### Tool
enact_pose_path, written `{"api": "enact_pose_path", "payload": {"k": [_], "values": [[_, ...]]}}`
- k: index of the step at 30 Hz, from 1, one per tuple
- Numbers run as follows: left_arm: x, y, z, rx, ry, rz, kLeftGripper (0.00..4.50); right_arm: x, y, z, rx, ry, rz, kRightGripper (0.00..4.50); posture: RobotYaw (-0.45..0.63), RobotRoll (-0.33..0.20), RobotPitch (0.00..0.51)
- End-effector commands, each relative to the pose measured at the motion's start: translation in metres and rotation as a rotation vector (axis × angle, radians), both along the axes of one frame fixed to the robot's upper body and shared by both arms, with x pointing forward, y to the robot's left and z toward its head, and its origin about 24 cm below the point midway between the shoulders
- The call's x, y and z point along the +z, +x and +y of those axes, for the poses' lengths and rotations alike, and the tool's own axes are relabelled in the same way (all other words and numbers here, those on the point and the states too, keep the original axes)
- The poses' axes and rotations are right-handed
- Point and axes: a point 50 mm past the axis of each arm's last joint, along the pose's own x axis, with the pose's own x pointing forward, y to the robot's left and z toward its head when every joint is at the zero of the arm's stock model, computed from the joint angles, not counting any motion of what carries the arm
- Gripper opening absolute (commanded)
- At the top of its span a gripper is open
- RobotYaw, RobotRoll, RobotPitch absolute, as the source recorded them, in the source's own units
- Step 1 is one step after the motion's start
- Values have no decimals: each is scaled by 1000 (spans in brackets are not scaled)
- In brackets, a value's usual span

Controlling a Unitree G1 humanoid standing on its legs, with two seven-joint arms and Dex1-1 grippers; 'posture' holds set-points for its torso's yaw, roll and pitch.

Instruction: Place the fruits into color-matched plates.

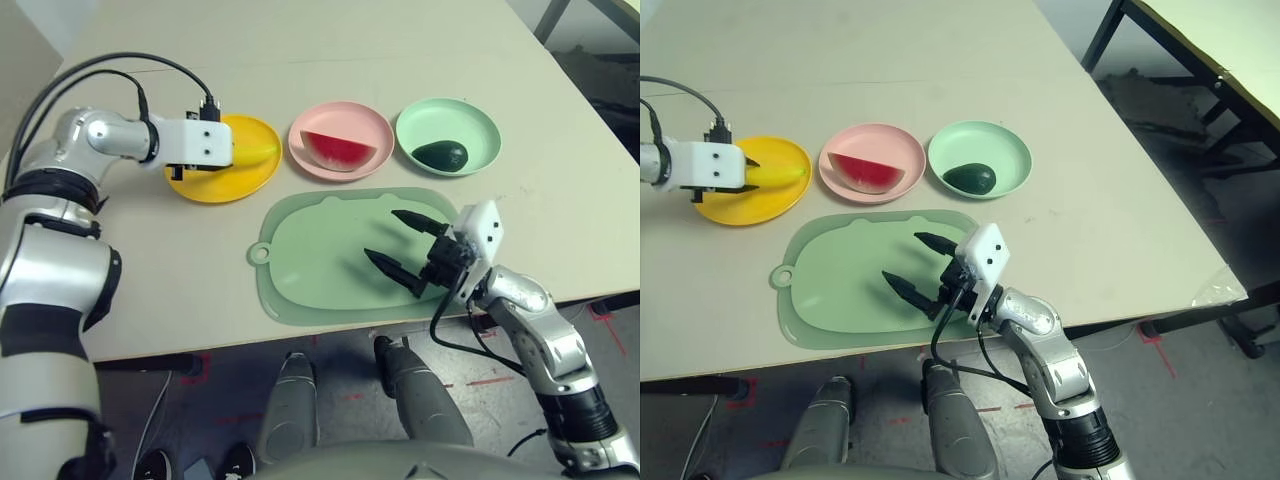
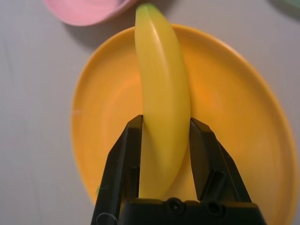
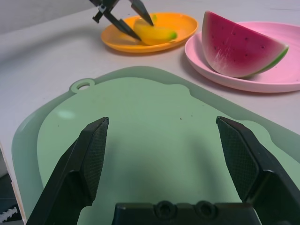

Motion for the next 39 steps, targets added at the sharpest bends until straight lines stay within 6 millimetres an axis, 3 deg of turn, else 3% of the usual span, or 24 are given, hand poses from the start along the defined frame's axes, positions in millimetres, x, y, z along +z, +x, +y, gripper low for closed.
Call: {"api": "enact_pose_path", "payload": {"k": [1,5,14,19,21,26,28,32,39], "values": [[-12,-3,2,7,-13,66,1480,-1,-3,-8,0,-16,15,4500,-163,0,236],[-15,-5,4,5,-28,93,1480,1,0,-11,0,-29,8,4500,-161,0,234],[2,-10,10,-11,-89,39,4471,6,11,-15,-3,-29,-2,4500,-119,0,227],[26,-16,20,-20,-214,-36,4471,12,21,-25,-27,-36,-24,4500,-102,0,225],[44,-20,27,-14,-364,-101,4471,19,30,-35,-73,-27,-48,4500,-102,0,225],[76,-32,53,28,-1020,-201,4471,33,51,-73,-279,12,-91,4500,-73,0,233],[68,-43,69,61,-1259,-211,4471,32,57,-90,-374,35,-85,4500,-69,0,239],[28,-78,89,205,-1519,-302,4471,21,62,-126,-556,19,-76,4500,-52,0,245],[-36,-142,93,573,-1669,-510,4471,3,58,-171,-808,73,-96,4500,27,0,248]]}}
